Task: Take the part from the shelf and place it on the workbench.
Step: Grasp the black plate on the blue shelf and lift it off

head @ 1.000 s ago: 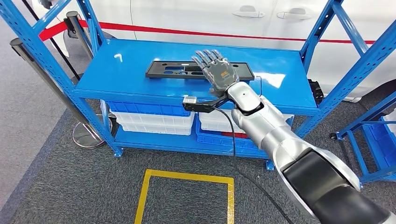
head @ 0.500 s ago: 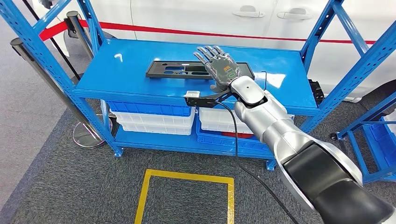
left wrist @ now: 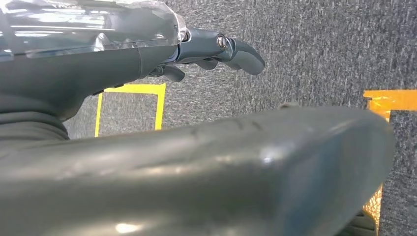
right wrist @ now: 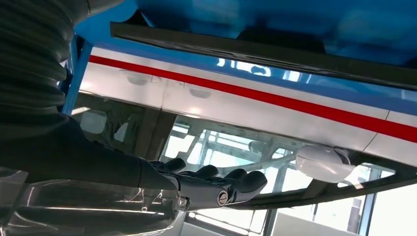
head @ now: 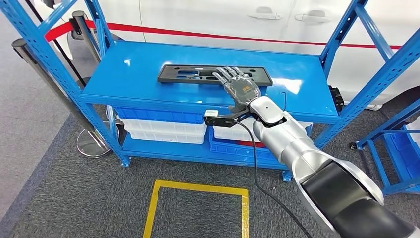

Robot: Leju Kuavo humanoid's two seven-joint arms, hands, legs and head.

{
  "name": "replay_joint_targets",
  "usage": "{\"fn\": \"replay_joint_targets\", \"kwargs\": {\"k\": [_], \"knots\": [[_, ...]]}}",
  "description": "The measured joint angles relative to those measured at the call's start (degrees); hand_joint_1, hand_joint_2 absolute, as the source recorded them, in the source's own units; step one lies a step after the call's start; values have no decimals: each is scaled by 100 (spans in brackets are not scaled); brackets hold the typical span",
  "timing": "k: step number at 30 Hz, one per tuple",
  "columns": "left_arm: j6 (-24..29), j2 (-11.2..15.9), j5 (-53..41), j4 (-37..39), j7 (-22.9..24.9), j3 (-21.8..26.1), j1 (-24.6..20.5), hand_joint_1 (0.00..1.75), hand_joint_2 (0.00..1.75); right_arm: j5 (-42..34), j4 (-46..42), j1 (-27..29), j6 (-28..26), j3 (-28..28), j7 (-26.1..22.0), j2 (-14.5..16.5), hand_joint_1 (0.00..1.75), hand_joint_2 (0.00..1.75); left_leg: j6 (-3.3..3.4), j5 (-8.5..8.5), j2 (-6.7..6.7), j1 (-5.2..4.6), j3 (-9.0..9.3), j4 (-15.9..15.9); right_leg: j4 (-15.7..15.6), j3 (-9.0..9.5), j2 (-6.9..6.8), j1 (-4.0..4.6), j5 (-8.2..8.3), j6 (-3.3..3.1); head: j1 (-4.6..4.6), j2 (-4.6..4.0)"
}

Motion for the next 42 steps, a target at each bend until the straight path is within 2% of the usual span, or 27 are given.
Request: {"fn": "replay_joint_targets", "kwargs": {"k": [2,4,5,6,8,10,11,13,16,19,20,21,22,24,26,28,30,31,32,34,35,36,37,38,40,41,42], "knots": [[1,1,0,0,-2,20,-2,0,0,-3,4,16,-2,0,-1,-37,0,175,43,-13,5,5,29,-28,547,-285,-1,-7,-282,18,1,-1],[2,2,-1,0,-1,26,0,0,0,-6,16,76,4,0,-4,-76,0,175,55,-24,5,-3,42,-22,1283,-716,-1,-5,-573,31,1,-1],[4,2,-2,0,4,27,3,0,0,-10,27,117,7,0,-8,-97,0,175,54,-33,-1,-7,57,-17,1472,-858,-2,-3,-598,29,1,-1],[9,2,-2,0,9,27,6,0,0,-20,37,154,7,0,-17,-116,0,175,48,-48,-11,-9,82,-10,1441,-894,-1,0,-500,8,1,-1],[18,2,1,0,17,29,12,0,0,-48,50,186,1,0,-43,-143,0,175,24,-102,-28,-18,156,-2,746,-661,-3,25,1,-74,1,-1],[22,1,8,0,18,31,11,0,0,-72,53,186,-5,0,-58,-160,0,175,-15,-155,-25,-27,202,0,50,-401,-4,78,310,-169,0,0],[23,0,11,0,18,32,11,0,0,-78,55,191,-8,1,-61,-166,0,175,-43,-174,-18,-23,207,-5,-117,-346,-3,104,357,-206,0,0],[27,-1,16,0,14,33,14,0,0,-81,56,206,-15,2,-67,-169,0,175,-110,-170,-7,-20,215,28,-199,-300,2,118,333,-259,1,0],[37,8,18,0,-2,38,15,0,0,-80,54,210,-34,2,-72,-175,0,175,-202,-334,-2,-19,112,354,-279,-158,-10,45,333,-324,1,-1],[39,14,17,0,-6,40,10,0,0,-80,55,262,-60,3,-82,-168,0,175,-319,-761,4,69,-469,1363,-292,-86,-12,16,280,-343,-2,-1],[36,16,17,0,-4,40,11,0,0,-80,55,305,-63,4,-83,-167,0,175,-358,-801,7,104,-640,1587,-286,-64,-9,6,255,-331,-3,-1],[33,19,18,0,-3,40,13,0,0,-80,56,348,-66,4,-83,-167,0,175,-394,-724,9,134,-717,1610,-276,-38,-7,-11,226,-309,-3,-1],[31,22,18,0,-1,40,16,0,0,-79,56,385,-68,5,-83,-166,0,175,-429,-517,13,162,-677,1393,-259,-6,-5,-37,190,-279,-3,-1],[26,26,18,0,0,40,17,0,0,-79,55,423,-72,6,-83,-163,0,175,-504,-34,17,199,-425,627,-204,52,-2,-90,102,-197,-3,-1],[19,23,17,0,0,40,7,0,0,-78,55,431,-79,8,-79,-157,0,175,-462,117,19,188,-275,158,-149,50,0,-100,33,-111,-3,-1],[16,21,16,0,1,40,4,0,0,-77,56,446,-89,11,-78,-154,0,175,-333,79,15,163,-274,143,-140,38,0,-83,6,-41,-3,0],[17,24,17,0,2,40,10,0,0,-76,55,458,-96,14,-80,-154,0,175,-247,103,12,165,-255,160,-76,30,-4,-93,-72,14,-1,0],[18,26,18,0,1,41,6,0,0,-76,54,457,-99,15,-80,-154,0,175,-213,99,11,164,-241,153,85,-38,-6,-99,-172,28,0,-1],[19,28,18,0,1,41,2,0,0,-76,54,456,-101,16,-80,-155,0,175,-182,91,11,160,-229,147,376,-179,-7,-98,-324,34,1,-1],[18,30,18,0,0,42,-3,0,0,-76,58,473,-103,20,-81,-156,0,175,-134,64,5,127,-214,147,1197,-626,-6,-72,-642,24,1,-1],[18,30,18,0,1,42,0,0,0,-76,62,492,-102,24,-81,-157,0,175,-115,51,0,103,-201,148,1507,-822,-6,-51,-704,7,1,-1],[17,30,17,0,1,42,4,0,0,-76,66,508,-102,26,-81,-158,0,175,-96,36,-6,76,-182,148,1615,-926,-5,-27,-651,-26,1,-1],[17,30,17,0,2,42,5,0,0,-76,68,518,-103,27,-80,-158,0,175,-80,20,-12,44,-154,148,1460,-902,-5,4,-473,-81,1,-1],[17,30,17,0,2,42,3,0,0,-76,69,518,-104,28,-80,-158,0,175,-66,3,-18,11,-121,147,1110,-773,-2,44,-227,-156,1,-1],[16,13,17,-1,1,42,-5,0,0,-77,69,500,-106,28,-79,-157,0,175,-54,-28,-22,-32,-79,139,332,-445,1,137,150,-354,-6,-1],[15,5,17,-1,1,42,-9,0,0,-77,69,491,-105,29,-79,-157,0,175,-63,-34,-20,-31,-81,138,93,-347,-1,177,230,-422,-9,-1],[11,-2,16,-1,6,42,-7,0,0,-78,69,486,-99,30,-80,-156,0,175,-71,-41,-18,-23,-91,139,-29,-302,-4,197,244,-421,-12,-1]]}}
